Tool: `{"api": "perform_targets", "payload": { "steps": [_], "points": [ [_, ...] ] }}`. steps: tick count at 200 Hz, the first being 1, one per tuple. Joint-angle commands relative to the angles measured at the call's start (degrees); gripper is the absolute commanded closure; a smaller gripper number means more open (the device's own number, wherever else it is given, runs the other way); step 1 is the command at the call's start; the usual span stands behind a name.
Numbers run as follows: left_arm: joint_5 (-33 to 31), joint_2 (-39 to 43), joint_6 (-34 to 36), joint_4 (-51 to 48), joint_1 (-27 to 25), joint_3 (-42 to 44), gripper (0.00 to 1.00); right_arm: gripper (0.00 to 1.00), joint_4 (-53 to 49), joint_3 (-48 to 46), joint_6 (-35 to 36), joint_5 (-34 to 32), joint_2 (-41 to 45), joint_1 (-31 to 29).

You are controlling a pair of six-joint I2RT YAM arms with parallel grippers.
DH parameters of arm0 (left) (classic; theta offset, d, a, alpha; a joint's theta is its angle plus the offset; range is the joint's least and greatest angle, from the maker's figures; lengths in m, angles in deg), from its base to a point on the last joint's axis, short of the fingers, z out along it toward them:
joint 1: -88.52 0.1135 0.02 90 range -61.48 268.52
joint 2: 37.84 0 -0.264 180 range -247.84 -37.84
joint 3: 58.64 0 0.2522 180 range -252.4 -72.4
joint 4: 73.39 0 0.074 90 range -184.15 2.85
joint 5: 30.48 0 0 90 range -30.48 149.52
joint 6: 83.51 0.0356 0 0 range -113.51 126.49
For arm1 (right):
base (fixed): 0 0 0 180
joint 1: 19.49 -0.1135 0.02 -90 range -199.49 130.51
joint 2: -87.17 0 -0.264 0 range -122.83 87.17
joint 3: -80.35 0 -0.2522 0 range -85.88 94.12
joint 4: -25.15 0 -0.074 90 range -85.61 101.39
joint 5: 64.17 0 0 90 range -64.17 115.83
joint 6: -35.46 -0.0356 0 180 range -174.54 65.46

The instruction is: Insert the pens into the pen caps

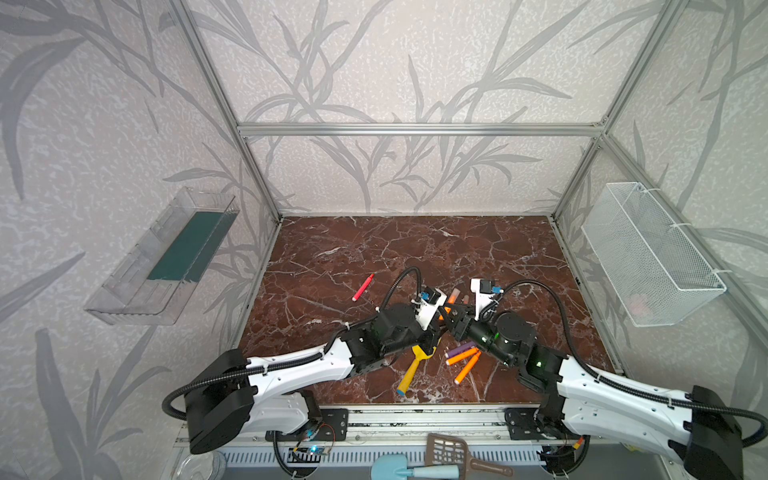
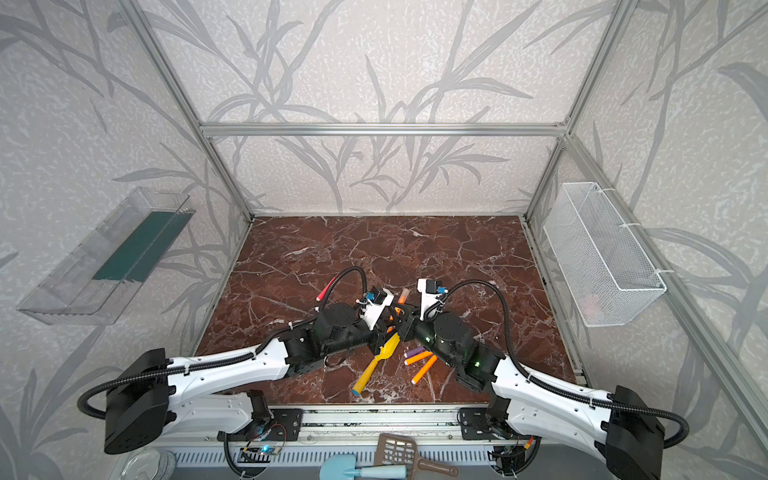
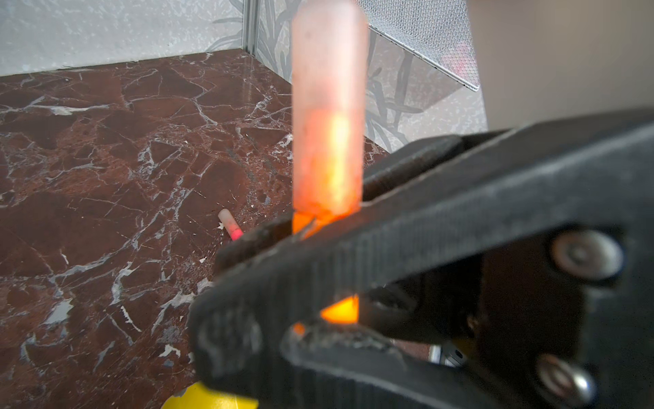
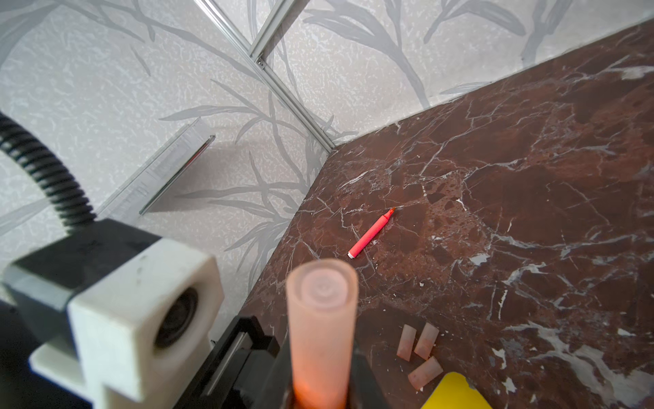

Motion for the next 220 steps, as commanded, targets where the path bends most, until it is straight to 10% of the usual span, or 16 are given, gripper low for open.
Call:
{"api": "perform_targets", "payload": {
  "steps": [1, 66, 75, 127, 220],
  "points": [
    [-1.14, 0.5, -0.41, 2.55, -0.06, -0.44, 1.0, 0.9, -1.34, 0.66, 0.75, -1.4, -1.62, 0.38],
    [-22.25, 2.93, -14.61, -19.39, 0.38, -10.52, 0.35, 1.0, -15.06, 4.73, 0.52, -3.94, -4.39, 10.55],
    [-23.25, 3.5, -16.73, -22.45, 0.39, -12.6, 0.11, 1.0, -17.89, 6.01, 0.74, -3.41, -6.33, 13.09],
    [-24.88, 1.12, -24.46, -36.68, 0.38, -23.52, 0.1, 1.0, -20.54, 12.65, 0.85, 6.31, -25.69, 22.49],
    [-30.19, 0.28, -23.01, -33.48, 1.64, -19.23, 0.01, 0.98, -25.13, 21.01, 2.45, 13.91, -43.61, 26.37]
  ]
}}
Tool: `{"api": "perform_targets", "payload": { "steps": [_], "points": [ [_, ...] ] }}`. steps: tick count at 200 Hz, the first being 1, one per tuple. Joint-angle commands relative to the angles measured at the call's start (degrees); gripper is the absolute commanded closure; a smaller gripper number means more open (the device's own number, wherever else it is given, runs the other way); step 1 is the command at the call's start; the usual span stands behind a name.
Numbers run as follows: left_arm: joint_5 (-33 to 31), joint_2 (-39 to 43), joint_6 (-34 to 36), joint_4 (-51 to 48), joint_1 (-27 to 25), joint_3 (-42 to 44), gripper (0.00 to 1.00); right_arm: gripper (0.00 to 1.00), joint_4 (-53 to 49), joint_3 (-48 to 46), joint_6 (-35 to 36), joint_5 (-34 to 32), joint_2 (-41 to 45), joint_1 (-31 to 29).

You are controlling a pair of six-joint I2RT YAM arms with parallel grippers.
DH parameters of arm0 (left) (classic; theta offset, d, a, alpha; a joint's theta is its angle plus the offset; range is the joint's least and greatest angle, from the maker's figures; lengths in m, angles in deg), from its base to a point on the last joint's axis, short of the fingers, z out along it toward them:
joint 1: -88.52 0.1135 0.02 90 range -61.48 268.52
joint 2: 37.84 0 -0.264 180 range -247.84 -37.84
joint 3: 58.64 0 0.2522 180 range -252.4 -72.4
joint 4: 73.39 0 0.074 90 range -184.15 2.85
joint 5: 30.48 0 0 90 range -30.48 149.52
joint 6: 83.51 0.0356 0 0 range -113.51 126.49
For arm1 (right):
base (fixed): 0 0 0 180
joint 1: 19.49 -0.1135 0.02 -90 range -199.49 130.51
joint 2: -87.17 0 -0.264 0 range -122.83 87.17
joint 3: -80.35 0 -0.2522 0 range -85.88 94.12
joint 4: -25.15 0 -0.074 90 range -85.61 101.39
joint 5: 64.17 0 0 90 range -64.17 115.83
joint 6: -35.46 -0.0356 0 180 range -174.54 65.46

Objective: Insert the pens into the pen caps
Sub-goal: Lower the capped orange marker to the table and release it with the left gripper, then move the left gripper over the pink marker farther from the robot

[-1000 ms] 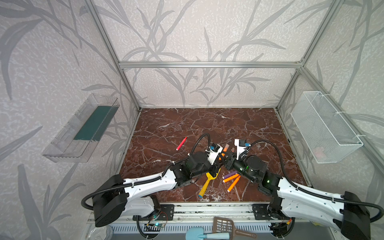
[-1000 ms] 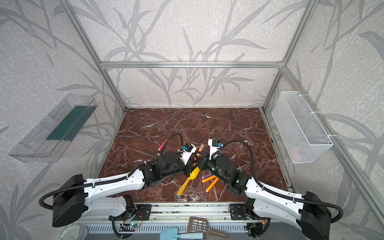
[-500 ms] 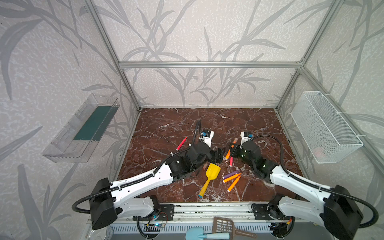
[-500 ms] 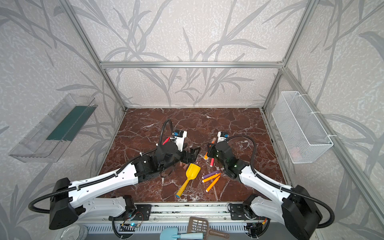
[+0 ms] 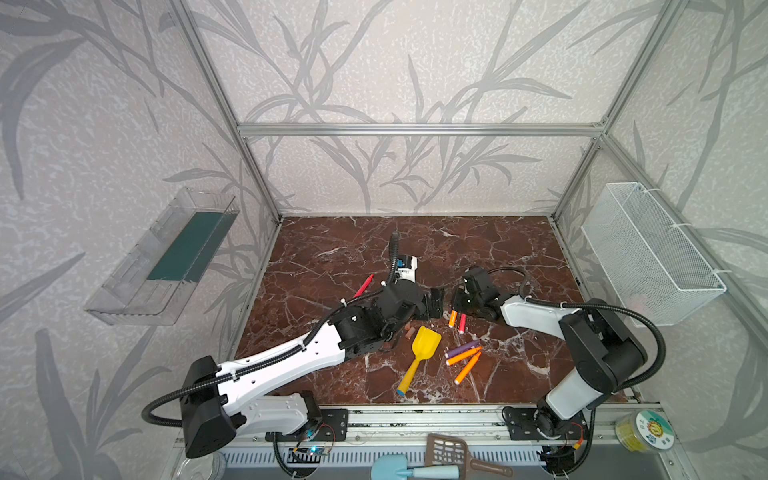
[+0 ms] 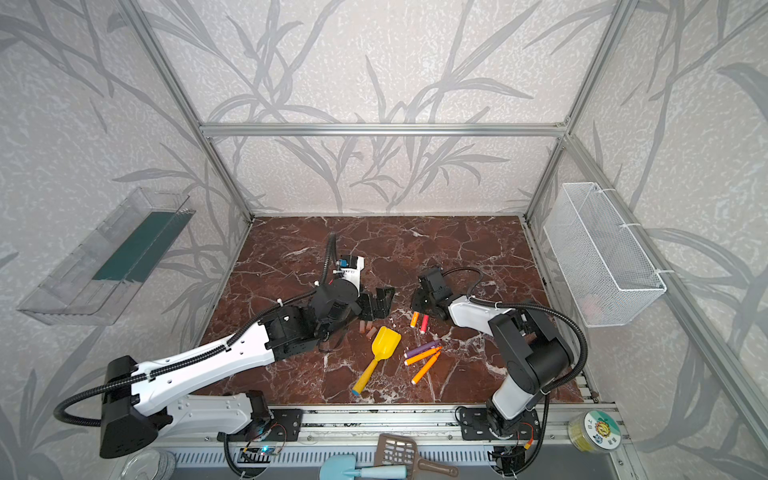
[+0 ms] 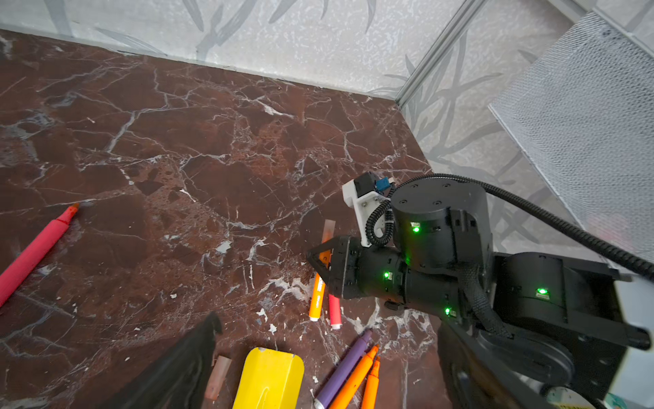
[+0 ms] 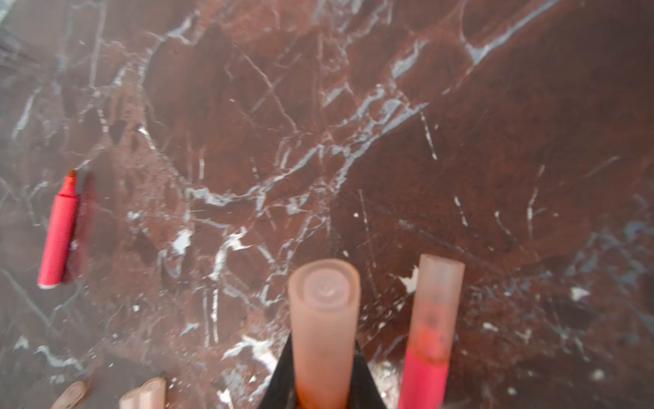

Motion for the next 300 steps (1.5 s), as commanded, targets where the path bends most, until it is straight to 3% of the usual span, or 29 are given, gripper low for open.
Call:
{"api": "perform_targets", "payload": {
  "steps": [1, 25, 43, 64, 136, 201, 259, 300],
  "points": [
    [-3.42, -1.22, 0.17, -1.96, 0.77, -0.06, 0.01, 0.98, -2.39, 1.74, 1.36, 1.28, -1.46, 0.42],
    [-3.01, -1.42, 2.46, -4.13, 3.03, 0.71, 0.07, 0.9, -3.44, 2.38, 1.54, 0.04, -1.99, 0.5],
    [2.12, 1.4, 6.06, 1.97, 6.58, 5.7, 0.11, 0.87, -3.66, 2.3, 1.22, -0.24, -3.3, 0.69],
    [5.61, 5.37, 6.35, 5.88, 11.25, 11.14, 0.07, 0.83, -2.41, 1.6, 0.84, 0.2, -3.95, 0.85],
    [-0.57, 12.3, 11.62, -0.35, 14.01, 14.59, 0.03, 0.66, -3.36, 1.83, 1.54, 1.53, -2.62, 0.81],
    [-1.95, 12.58, 15.01, -3.42, 18.49, 14.96, 0.01, 0.56, -6.18, -2.82, 1.69, 0.49, 12.89, 0.63],
    [2.78, 8.43, 14.99, -3.17, 31.36, 17.41, 0.04, 0.46, -8.89, -3.92, 3.81, -2.0, 22.86, 0.63],
    [10.04, 2.64, 14.27, 0.26, 39.21, 19.15, 0.08, 0.35, -6.28, -6.71, 5.94, -7.06, 27.75, 0.89]
  ]
}}
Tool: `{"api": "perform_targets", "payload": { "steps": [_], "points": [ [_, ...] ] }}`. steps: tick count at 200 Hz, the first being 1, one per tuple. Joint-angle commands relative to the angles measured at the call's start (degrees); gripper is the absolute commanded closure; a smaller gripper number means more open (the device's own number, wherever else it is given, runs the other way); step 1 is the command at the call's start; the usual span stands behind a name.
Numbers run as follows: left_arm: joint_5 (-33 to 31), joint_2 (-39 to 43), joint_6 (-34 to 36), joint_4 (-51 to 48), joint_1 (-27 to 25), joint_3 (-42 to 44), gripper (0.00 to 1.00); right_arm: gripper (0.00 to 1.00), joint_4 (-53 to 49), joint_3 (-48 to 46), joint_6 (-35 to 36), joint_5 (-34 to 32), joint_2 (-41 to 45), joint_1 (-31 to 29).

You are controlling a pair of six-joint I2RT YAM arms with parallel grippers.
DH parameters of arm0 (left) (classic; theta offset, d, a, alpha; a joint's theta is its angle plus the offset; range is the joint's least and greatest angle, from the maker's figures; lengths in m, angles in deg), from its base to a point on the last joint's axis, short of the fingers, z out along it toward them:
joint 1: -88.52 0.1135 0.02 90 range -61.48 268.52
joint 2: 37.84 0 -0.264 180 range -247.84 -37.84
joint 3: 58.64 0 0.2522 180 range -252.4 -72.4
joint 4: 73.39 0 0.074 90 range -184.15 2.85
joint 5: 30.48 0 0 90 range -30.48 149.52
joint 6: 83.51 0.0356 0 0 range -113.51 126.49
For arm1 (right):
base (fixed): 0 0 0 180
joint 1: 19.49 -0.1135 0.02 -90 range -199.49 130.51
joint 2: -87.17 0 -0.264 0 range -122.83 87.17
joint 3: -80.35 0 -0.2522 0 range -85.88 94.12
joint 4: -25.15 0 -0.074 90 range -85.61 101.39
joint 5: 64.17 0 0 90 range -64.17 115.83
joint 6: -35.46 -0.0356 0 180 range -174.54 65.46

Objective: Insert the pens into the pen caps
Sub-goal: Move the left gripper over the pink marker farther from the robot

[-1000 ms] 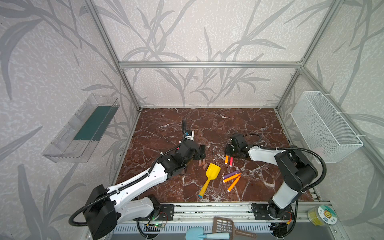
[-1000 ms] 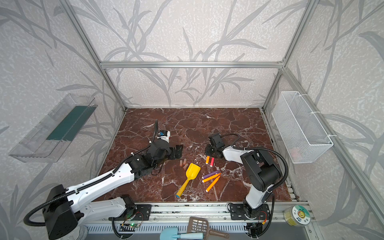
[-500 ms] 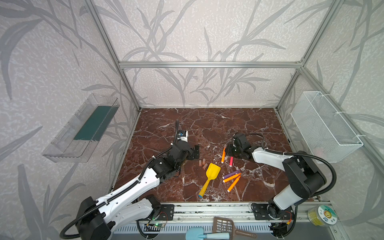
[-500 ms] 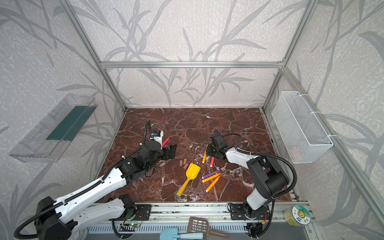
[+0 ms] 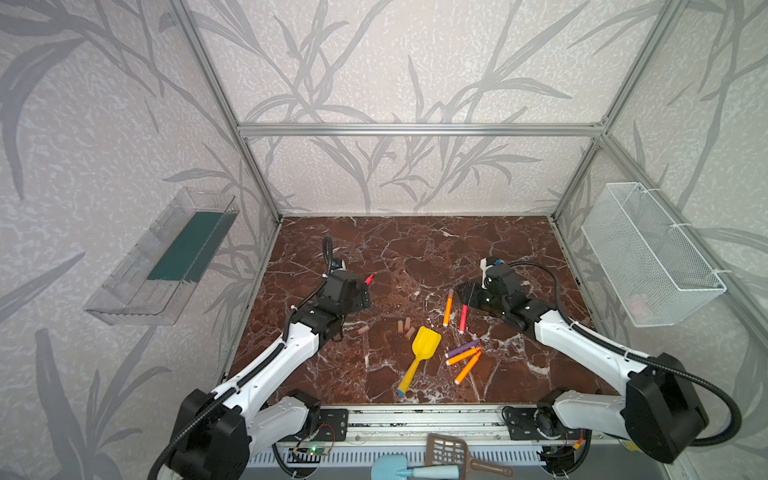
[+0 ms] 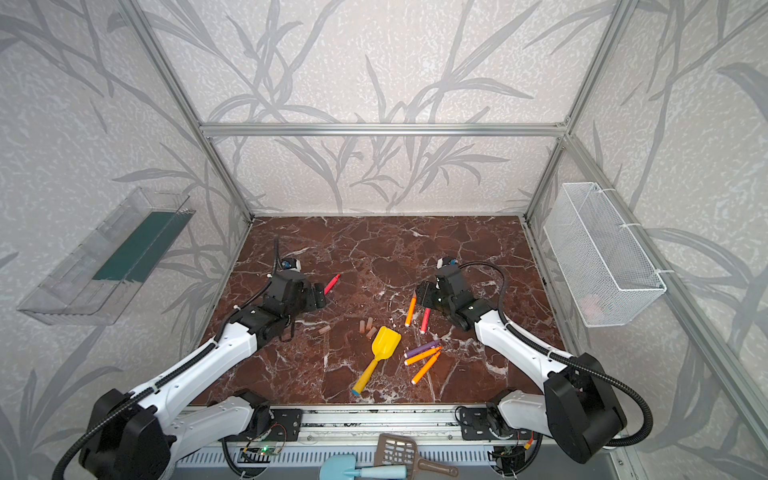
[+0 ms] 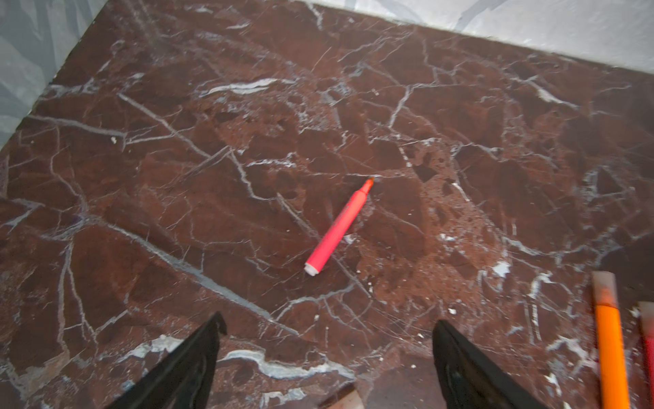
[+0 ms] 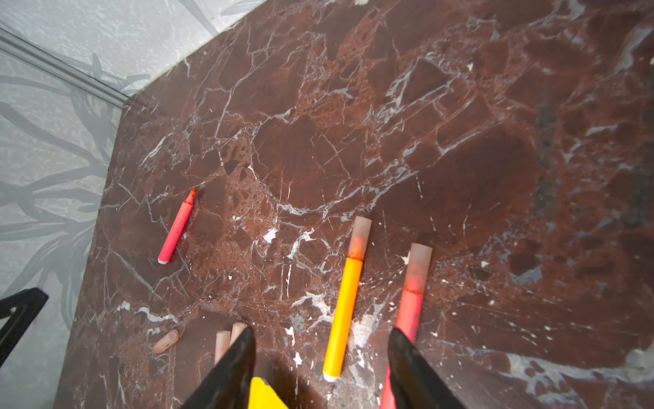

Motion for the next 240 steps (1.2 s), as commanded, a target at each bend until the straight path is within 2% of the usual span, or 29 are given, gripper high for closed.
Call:
{"api": "perform_targets", "payload": {
  "steps": [1, 28, 77, 114, 152, 181, 207, 240],
  "points": [
    [4.77, -2.96, -0.14, 1.75, 2.77, 1.14, 0.08, 0.34, 0.75, -2.19, 2.29, -4.45, 3.15, 0.37],
    [7.18, -9.27, -0.33, 4.34, 3.95, 0.39, 0.09, 0.28, 2.78, -3.82, 5.2, -7.71, 4.2, 2.12],
    [9.49, -23.0, 0.22, 5.78, 4.58, -7.16, 0.13, 0.28, 3.17, -5.95, 6.87, -10.95, 2.69, 10.64],
    [6.82, -32.47, 0.91, -0.78, 4.71, -16.8, 0.16, 0.28, 4.45, -7.71, 8.26, -18.82, 2.37, 11.57],
    [6.09, -38.47, 0.95, -2.81, 4.79, -21.37, 0.18, 0.28, 4.83, -7.92, 7.87, -19.57, 1.85, 11.88],
    [6.95, -39.36, 0.91, -3.86, 4.78, -22.1, 0.22, 0.28, 5.25, -9.19, 7.6, -20.43, 3.73, 11.88],
    [9.01, -39.31, 0.74, -4.22, 4.69, -21.2, 0.33, 0.28, 4.63, -10.42, 7.94, -22.27, 6.53, 11.96],
    [9.92, -38.91, 0.05, -3.49, 4.28, -19.37, 0.51, 0.25, 7.87, -14.46, 8.16, -21.97, 11.2, 12.31]
  ]
}}
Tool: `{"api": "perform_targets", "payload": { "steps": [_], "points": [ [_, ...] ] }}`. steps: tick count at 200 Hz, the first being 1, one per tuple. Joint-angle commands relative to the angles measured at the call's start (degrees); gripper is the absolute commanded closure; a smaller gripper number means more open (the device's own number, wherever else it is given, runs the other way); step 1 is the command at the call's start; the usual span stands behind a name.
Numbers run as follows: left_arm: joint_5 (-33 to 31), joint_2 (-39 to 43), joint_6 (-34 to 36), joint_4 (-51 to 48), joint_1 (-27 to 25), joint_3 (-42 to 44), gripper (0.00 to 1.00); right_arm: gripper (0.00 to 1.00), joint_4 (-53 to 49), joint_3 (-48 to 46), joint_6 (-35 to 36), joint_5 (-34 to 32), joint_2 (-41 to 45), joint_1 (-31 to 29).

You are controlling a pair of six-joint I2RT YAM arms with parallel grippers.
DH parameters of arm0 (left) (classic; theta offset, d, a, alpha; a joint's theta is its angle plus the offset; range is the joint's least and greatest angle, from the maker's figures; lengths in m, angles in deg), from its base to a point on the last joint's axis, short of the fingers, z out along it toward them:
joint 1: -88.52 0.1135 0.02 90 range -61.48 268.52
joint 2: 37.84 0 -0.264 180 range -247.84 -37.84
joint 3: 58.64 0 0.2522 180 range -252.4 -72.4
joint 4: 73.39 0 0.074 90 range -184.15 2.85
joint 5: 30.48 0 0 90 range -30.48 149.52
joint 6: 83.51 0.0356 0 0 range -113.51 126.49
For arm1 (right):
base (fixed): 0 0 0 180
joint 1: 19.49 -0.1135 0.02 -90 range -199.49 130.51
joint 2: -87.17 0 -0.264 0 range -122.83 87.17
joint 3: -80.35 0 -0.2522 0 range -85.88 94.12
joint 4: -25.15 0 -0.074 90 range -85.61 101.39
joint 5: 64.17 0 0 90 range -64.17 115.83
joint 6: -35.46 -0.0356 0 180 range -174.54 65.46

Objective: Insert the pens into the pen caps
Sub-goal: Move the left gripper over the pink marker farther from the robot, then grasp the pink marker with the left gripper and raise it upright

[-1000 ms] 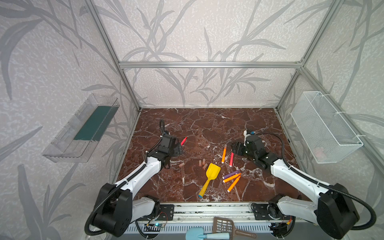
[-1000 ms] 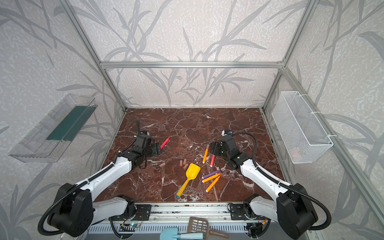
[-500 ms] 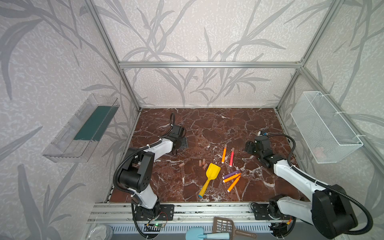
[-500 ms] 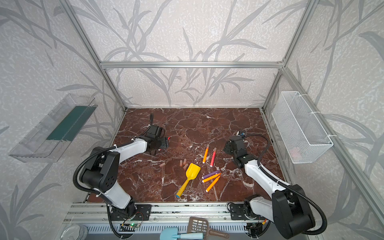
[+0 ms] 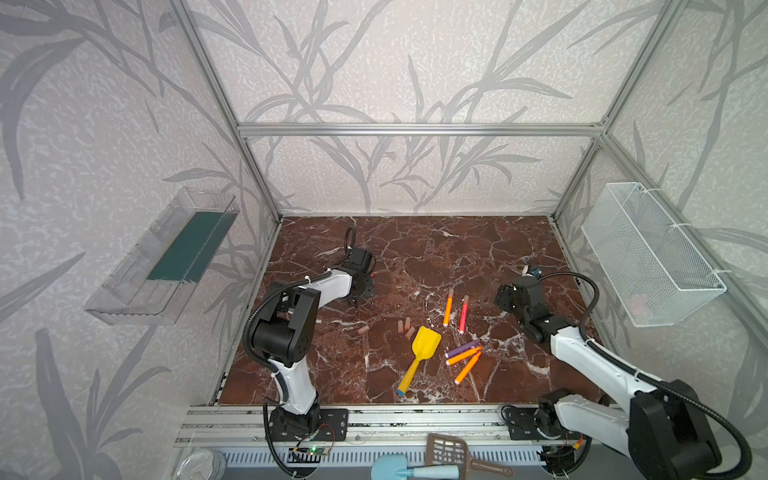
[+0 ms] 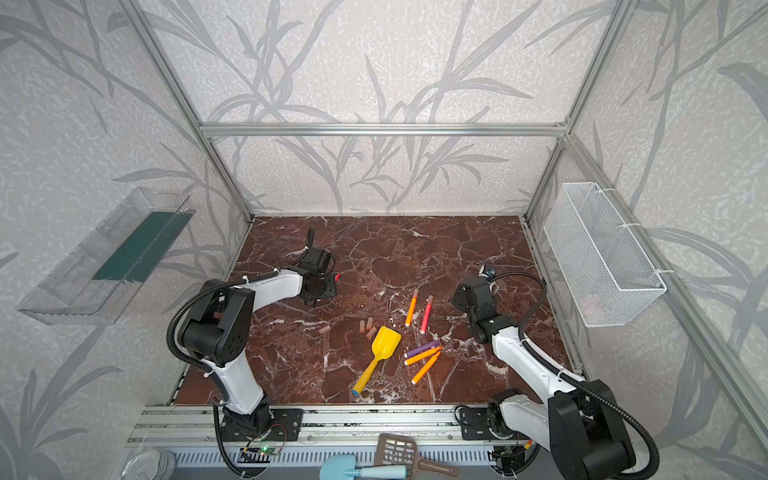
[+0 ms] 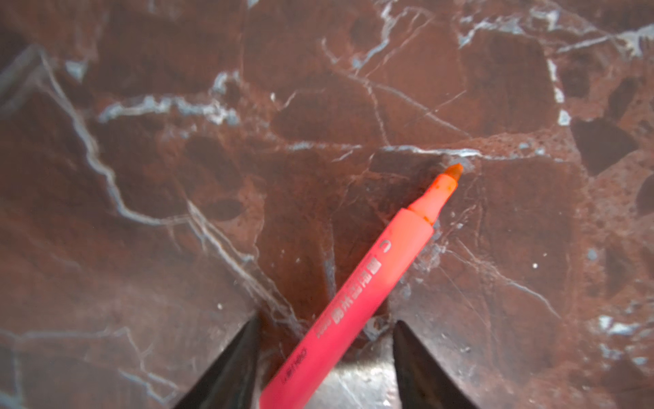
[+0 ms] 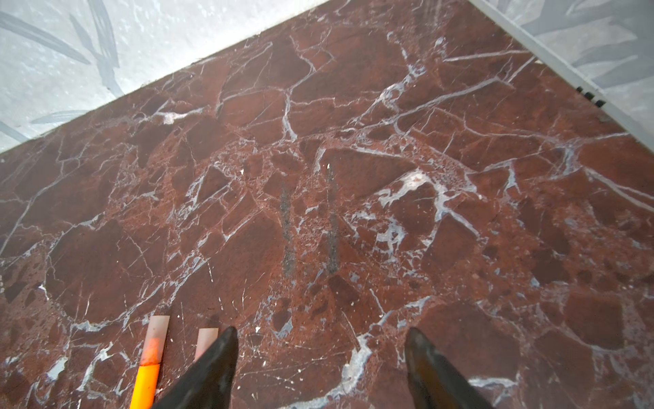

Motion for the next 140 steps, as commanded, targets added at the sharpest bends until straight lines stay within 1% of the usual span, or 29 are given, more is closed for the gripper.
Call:
{"api": "perform_targets", "payload": {
  "steps": [1, 42, 67, 101, 113, 140],
  "points": [
    [1.21, 0.56, -0.2, -1.57, -0.16, 1.39, 0.52, 0.25, 2.96, -2.64, 0.63, -1.5, 3.25, 0.47],
    [0.94, -0.2, -0.03, -1.9, -0.91, 1.26, 0.68, 0.24, 3.75, -4.05, 0.67, -0.5, 4.86, 0.73],
    [-0.32, -0.55, -0.22, -2.6, -1.69, 1.12, 0.75, 0.24, 3.36, -3.54, 0.58, 0.04, 4.08, 0.91],
    [-2.69, -1.17, -0.61, -3.51, -2.83, 0.86, 0.81, 0.24, 3.14, -3.46, 0.41, 0.29, 3.96, 1.08],
    [-3.09, -1.7, -0.68, -3.99, -3.07, 0.45, 0.82, 0.24, 3.21, -3.53, 0.36, 0.32, 3.96, 1.1],
    [-3.85, -2.42, -0.7, -4.85, -3.41, -0.32, 0.88, 0.24, 3.22, -3.61, 0.37, 0.77, 4.04, 1.2]
  ]
}}
